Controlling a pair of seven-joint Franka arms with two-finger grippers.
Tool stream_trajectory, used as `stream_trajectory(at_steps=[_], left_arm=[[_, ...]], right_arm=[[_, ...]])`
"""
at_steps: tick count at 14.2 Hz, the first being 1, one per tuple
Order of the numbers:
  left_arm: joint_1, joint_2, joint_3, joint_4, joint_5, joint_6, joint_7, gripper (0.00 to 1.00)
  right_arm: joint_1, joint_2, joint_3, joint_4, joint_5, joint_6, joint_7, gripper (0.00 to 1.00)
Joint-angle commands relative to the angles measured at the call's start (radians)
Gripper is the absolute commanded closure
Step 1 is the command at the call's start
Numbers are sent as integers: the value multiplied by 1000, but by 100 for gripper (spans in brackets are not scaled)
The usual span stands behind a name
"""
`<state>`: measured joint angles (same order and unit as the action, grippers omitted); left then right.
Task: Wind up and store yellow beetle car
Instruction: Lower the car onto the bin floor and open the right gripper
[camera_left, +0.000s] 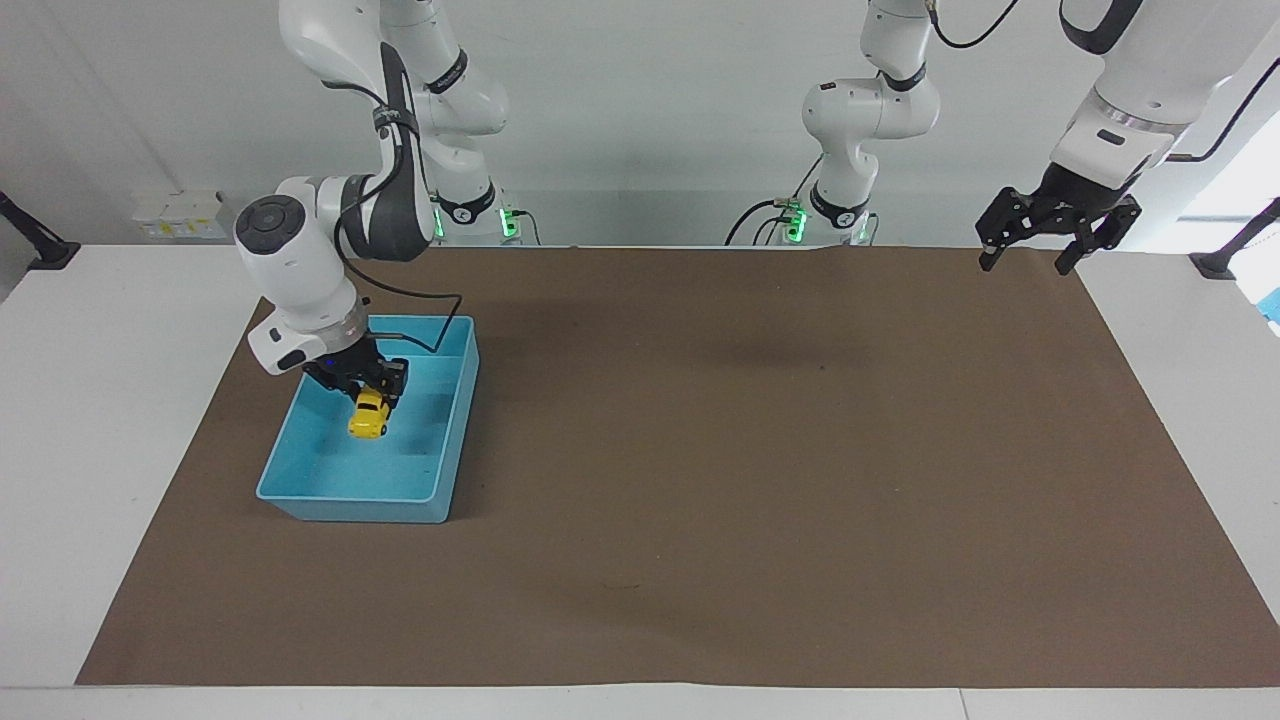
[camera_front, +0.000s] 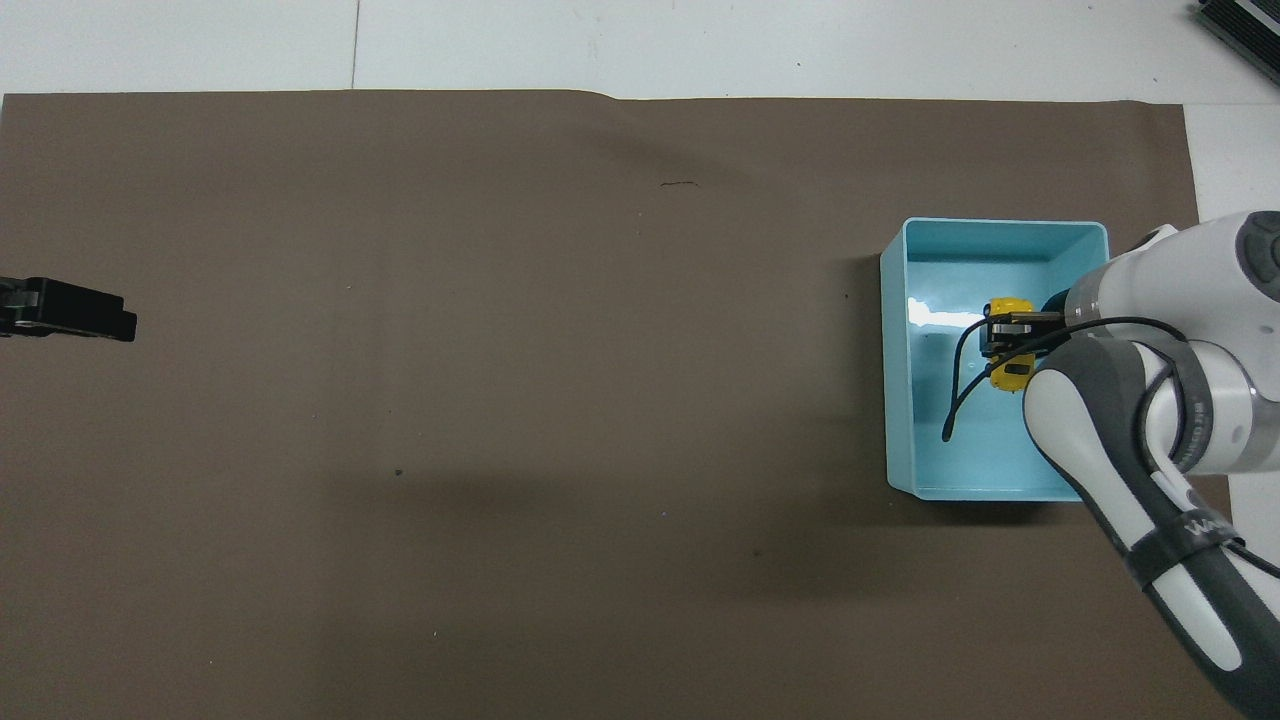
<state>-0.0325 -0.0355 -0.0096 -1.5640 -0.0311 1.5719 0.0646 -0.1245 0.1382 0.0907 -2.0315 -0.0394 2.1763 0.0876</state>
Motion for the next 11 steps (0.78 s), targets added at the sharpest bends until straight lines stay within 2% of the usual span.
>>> stream_trajectory(at_steps=[1, 4, 11], left_arm=[[11, -6, -7, 8, 13, -21, 6, 0], [11, -6, -7, 8, 13, -21, 6, 0], [11, -6, -7, 7, 13, -21, 6, 0]], right_arm=[[-33, -23, 6, -76, 68, 72, -61, 100], [-38, -22, 6, -131, 105, 158, -155, 100], [-38, 23, 6, -226, 108, 319, -164, 100]])
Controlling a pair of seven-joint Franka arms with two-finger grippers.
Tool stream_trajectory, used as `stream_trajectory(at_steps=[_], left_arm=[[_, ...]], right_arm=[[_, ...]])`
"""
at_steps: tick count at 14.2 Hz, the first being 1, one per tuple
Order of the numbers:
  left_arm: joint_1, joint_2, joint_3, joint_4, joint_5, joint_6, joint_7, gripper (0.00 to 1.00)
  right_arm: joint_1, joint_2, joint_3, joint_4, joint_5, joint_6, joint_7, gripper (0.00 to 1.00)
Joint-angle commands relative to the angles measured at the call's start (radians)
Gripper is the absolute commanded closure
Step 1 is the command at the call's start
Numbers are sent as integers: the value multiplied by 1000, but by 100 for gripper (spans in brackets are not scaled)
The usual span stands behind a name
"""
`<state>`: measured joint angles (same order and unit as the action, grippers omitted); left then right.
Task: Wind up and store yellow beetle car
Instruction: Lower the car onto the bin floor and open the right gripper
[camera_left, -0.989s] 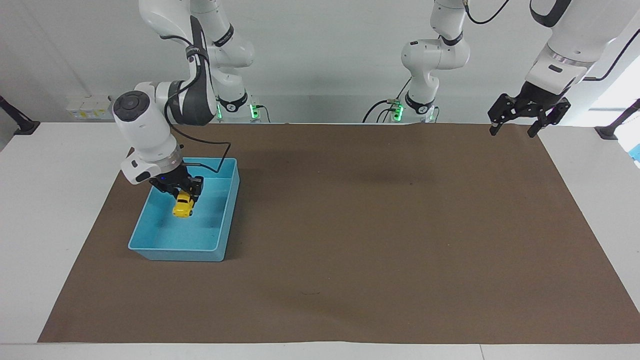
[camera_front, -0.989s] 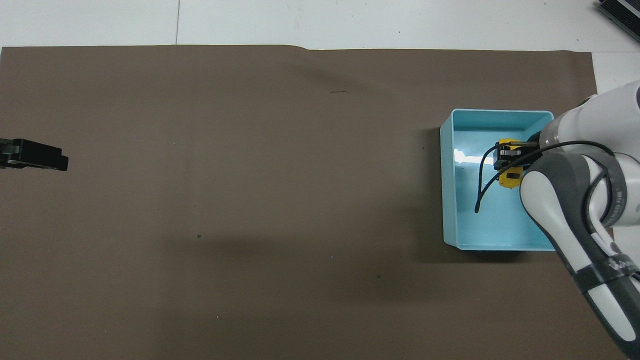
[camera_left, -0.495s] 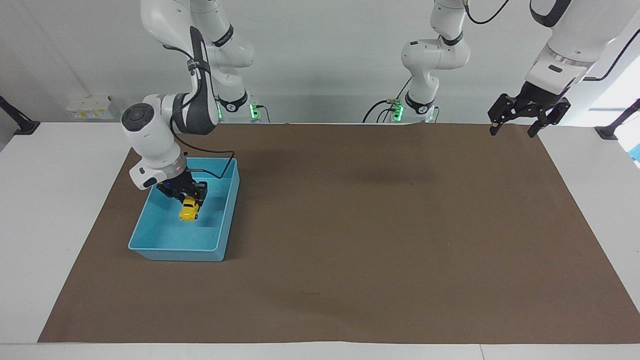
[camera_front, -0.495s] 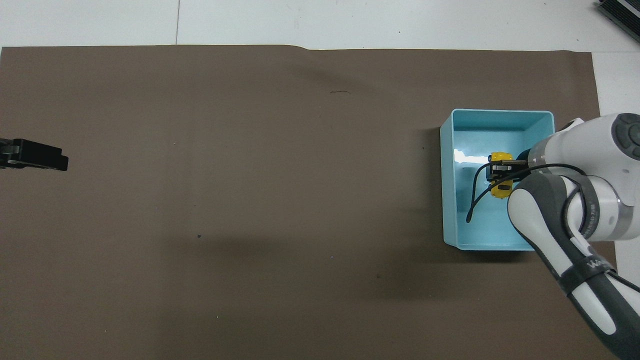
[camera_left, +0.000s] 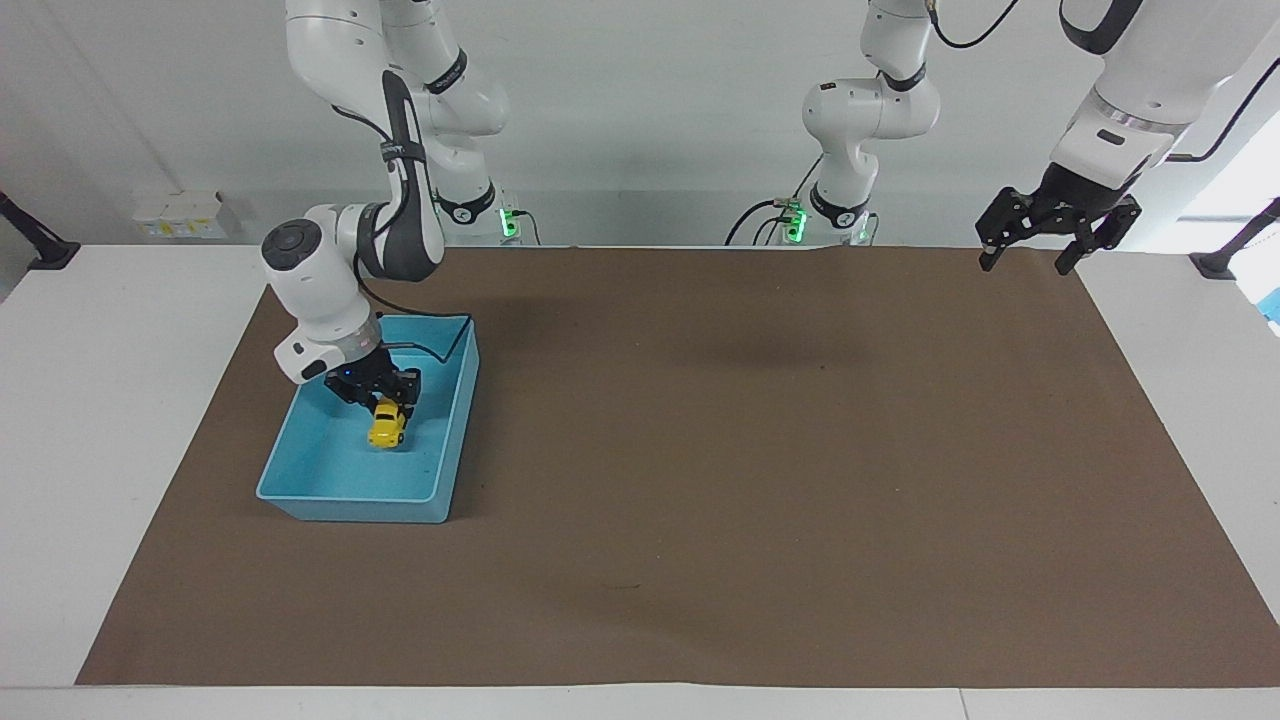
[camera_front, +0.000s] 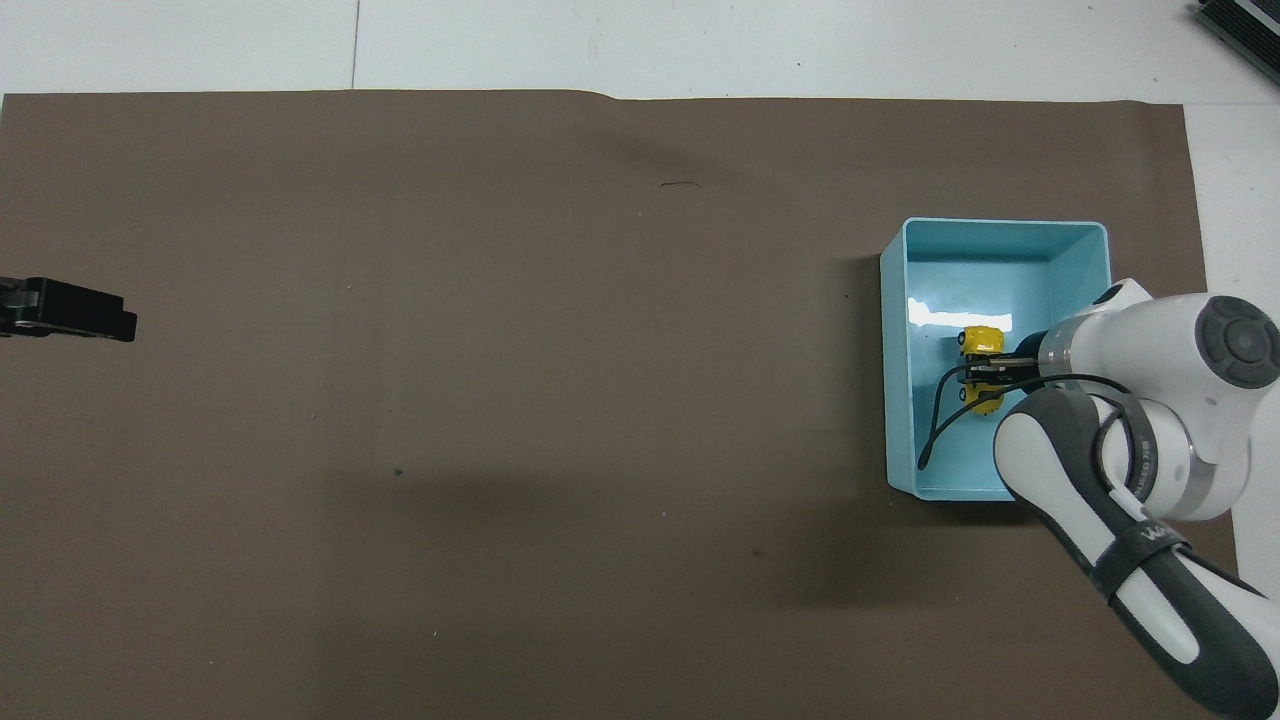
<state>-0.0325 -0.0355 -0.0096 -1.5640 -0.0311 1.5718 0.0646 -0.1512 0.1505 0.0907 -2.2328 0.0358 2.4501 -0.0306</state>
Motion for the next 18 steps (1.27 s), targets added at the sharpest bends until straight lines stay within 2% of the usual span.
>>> stream_trajectory(at_steps=[1, 3, 5, 6, 7, 8, 13, 18], left_arm=[[11, -6, -7, 8, 13, -21, 6, 0], [11, -6, -7, 8, 13, -21, 6, 0], [11, -6, -7, 7, 13, -21, 6, 0], [11, -6, -7, 8, 13, -21, 6, 0], [11, -6, -7, 7, 13, -21, 6, 0], [11, -6, -7, 8, 13, -21, 6, 0], [11, -6, -7, 8, 13, -21, 6, 0], [11, -6, -7, 8, 13, -21, 6, 0]], right_arm=[[-10, 15, 6, -33, 33, 67, -46, 100], [-5, 17, 6, -41, 33, 78, -45, 100], [4, 17, 6, -41, 33, 75, -31, 80], [4, 17, 6, -39, 33, 72, -31, 65], [4, 17, 6, -39, 33, 70, -31, 44], [5, 17, 6, -39, 33, 67, -29, 0], [5, 5, 6, 10, 32, 40, -37, 0], [5, 0, 6, 169, 13, -198, -32, 0]])
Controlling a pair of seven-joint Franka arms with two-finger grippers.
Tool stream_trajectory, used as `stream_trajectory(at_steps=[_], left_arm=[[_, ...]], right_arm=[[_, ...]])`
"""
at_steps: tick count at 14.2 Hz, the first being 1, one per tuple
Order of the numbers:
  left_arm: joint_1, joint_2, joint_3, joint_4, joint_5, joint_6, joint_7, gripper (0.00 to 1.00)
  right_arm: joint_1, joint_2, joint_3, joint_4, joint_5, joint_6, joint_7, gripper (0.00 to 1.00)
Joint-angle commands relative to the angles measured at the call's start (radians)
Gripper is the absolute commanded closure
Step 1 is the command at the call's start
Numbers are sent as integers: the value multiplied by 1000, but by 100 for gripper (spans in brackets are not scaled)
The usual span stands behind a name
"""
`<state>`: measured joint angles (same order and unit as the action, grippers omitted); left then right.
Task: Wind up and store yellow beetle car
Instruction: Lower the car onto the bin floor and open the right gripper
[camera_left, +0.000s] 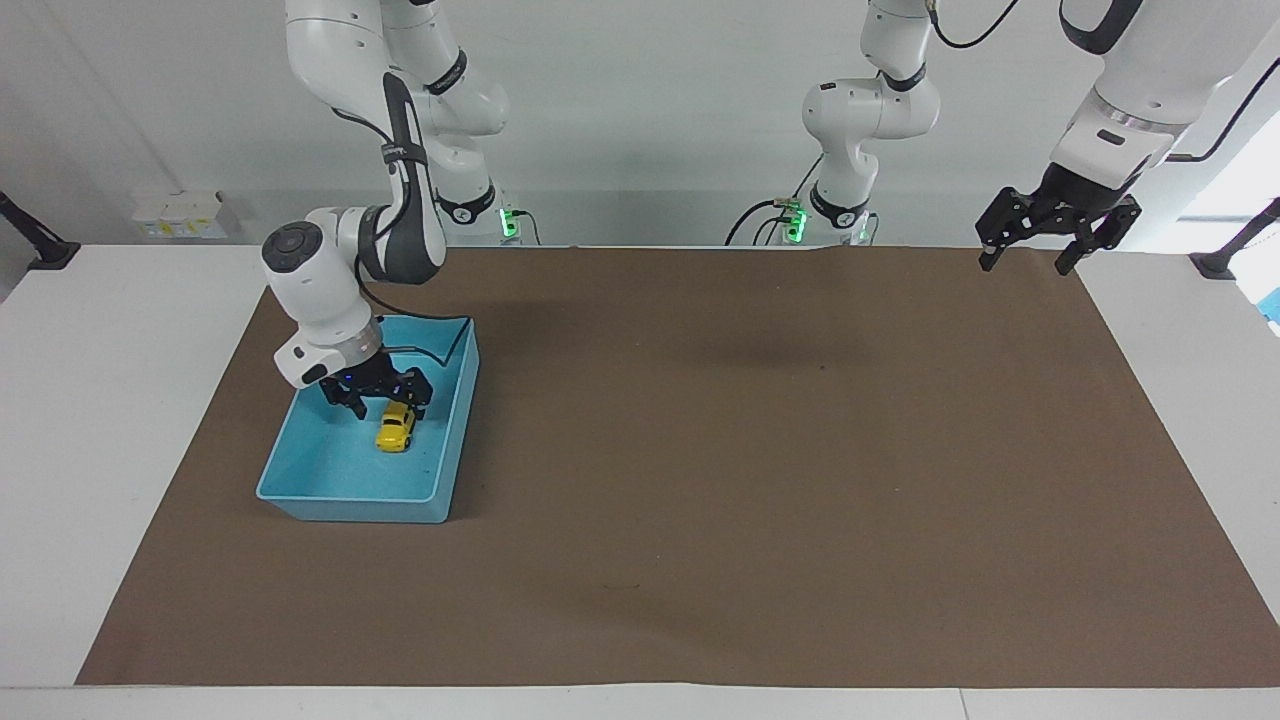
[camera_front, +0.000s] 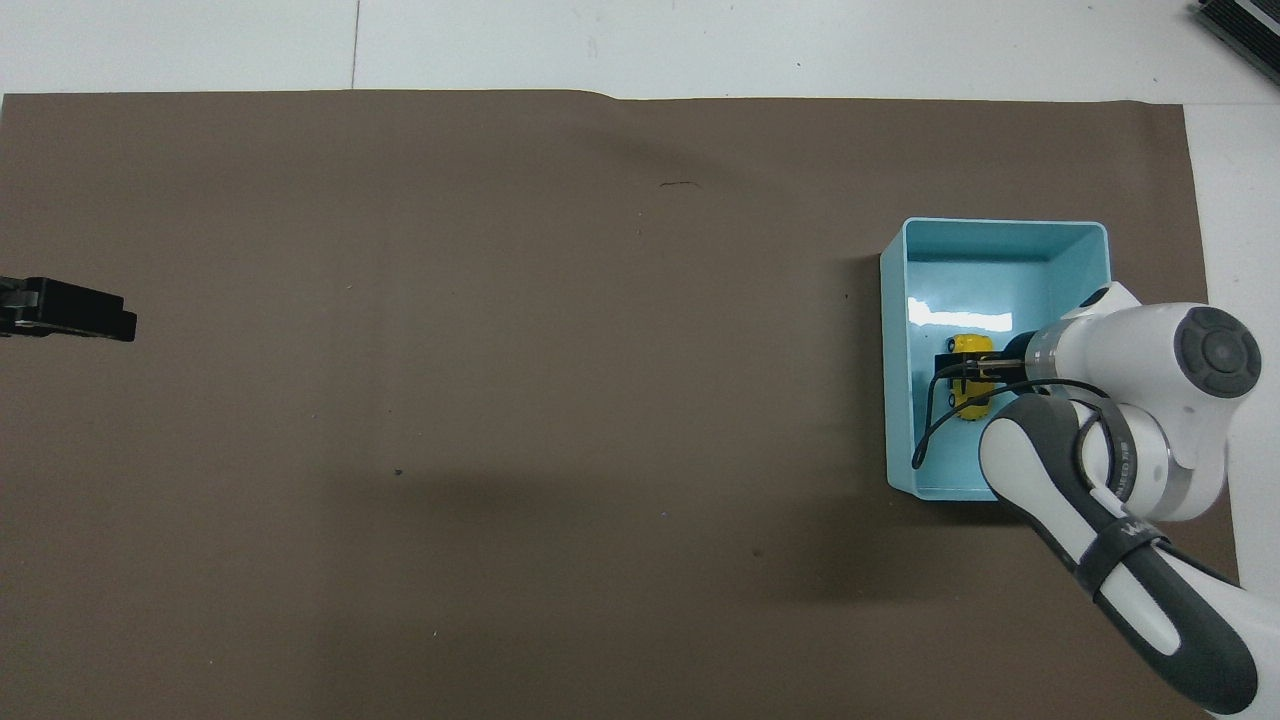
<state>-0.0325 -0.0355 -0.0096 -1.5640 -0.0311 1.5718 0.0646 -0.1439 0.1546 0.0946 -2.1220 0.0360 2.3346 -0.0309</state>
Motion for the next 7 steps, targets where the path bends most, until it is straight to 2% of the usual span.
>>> stream_trajectory(at_steps=[1, 4, 6, 7], left_arm=[[11, -6, -7, 8, 13, -21, 6, 0], [11, -6, -7, 8, 13, -21, 6, 0], [11, -6, -7, 7, 13, -21, 6, 0], [11, -6, -7, 7, 13, -21, 6, 0]], right_arm=[[-2, -18, 2, 77, 12, -116, -21, 0], [32, -47, 2, 91, -43, -155, 171, 0], [61, -50, 8, 126, -125, -211, 187, 0], [61, -53, 11, 149, -126, -248, 162, 0]])
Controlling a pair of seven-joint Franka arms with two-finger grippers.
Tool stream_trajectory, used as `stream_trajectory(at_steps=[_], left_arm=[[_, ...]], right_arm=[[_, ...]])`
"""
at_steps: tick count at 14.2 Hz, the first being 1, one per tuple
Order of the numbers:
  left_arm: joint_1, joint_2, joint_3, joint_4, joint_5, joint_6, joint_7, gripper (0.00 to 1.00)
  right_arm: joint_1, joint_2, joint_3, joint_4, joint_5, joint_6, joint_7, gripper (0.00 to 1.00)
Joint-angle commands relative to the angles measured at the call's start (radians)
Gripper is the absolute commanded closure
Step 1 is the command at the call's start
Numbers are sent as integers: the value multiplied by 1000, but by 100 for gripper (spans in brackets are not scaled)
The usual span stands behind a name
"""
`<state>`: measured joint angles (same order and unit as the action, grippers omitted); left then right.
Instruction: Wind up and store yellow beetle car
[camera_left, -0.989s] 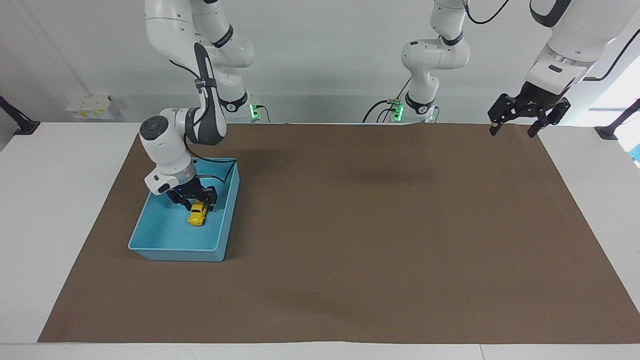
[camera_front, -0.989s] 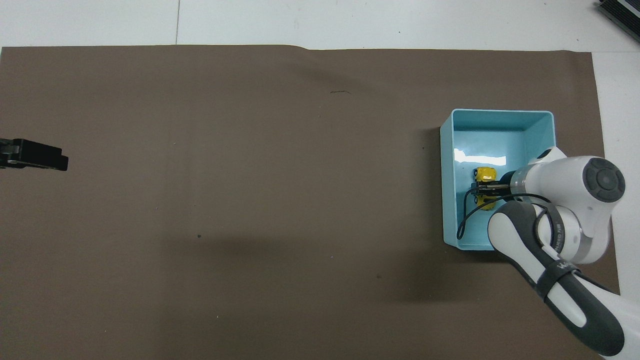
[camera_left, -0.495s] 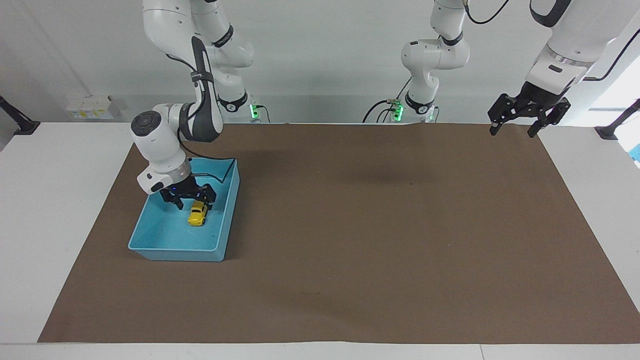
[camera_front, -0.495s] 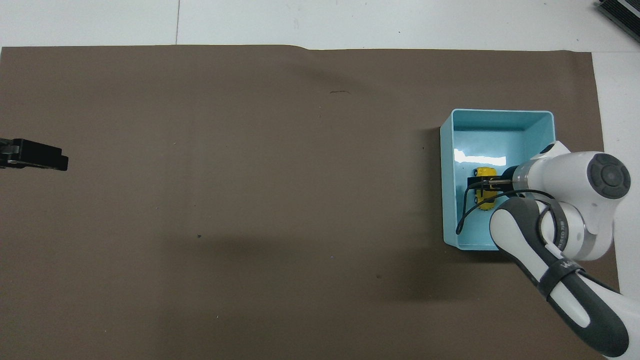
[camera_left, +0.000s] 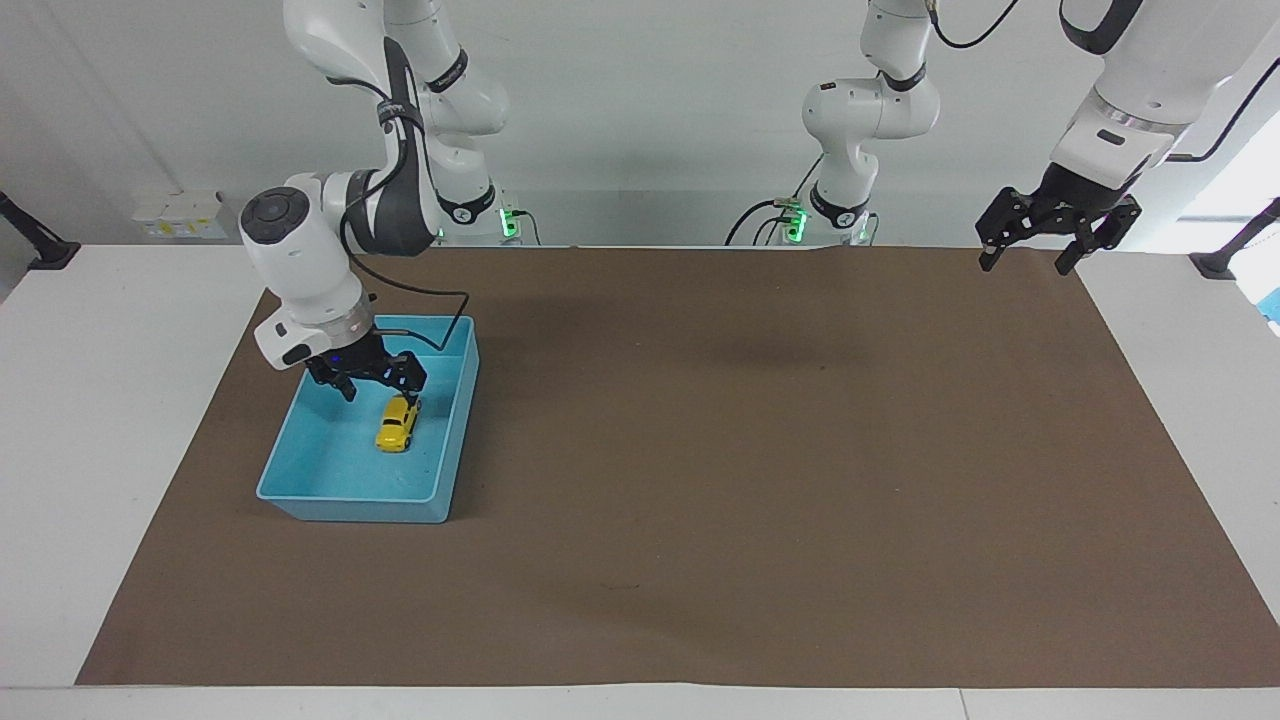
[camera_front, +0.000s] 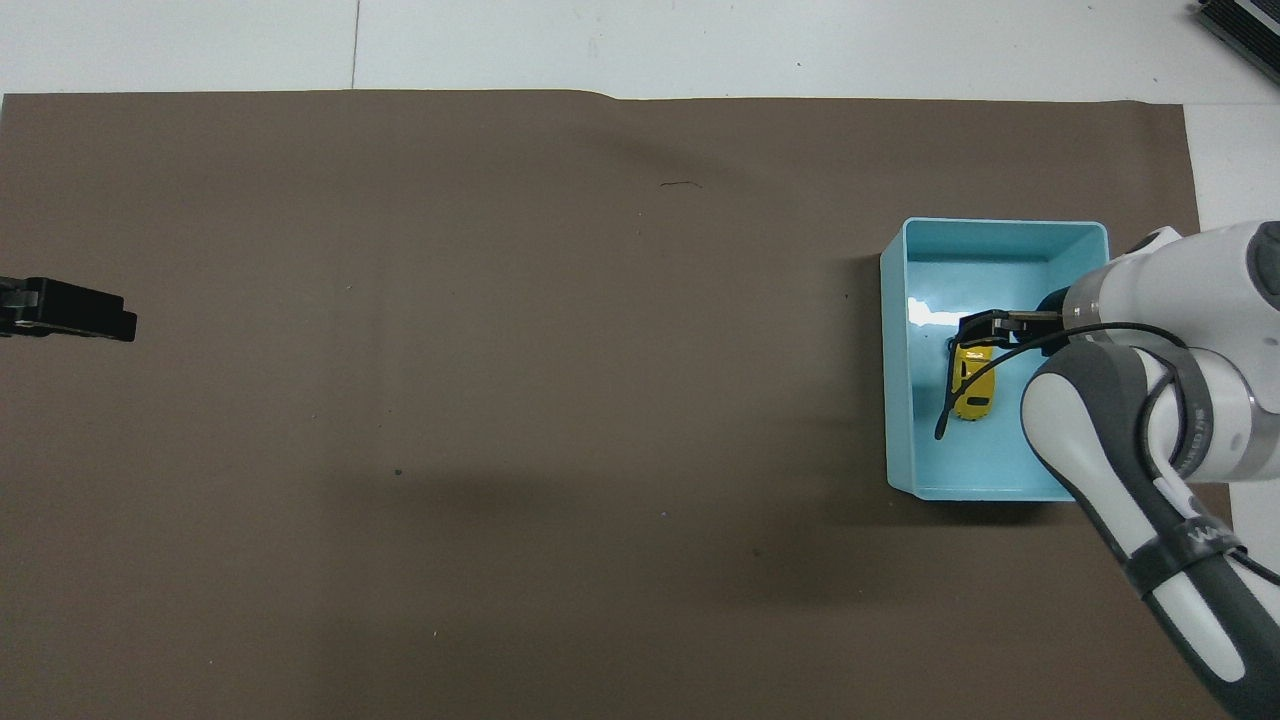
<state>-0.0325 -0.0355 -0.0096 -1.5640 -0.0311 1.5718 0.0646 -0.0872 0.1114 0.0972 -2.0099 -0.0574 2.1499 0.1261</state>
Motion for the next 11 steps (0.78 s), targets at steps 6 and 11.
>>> stream_trajectory(at_steps=[6, 11], left_arm=[[11, -6, -7, 7, 13, -21, 6, 0], [11, -6, -7, 7, 13, -21, 6, 0]], right_arm=[[1, -21, 9, 192, 11, -277, -72, 0], [-2, -105, 9, 207, 16, -373, -91, 0]])
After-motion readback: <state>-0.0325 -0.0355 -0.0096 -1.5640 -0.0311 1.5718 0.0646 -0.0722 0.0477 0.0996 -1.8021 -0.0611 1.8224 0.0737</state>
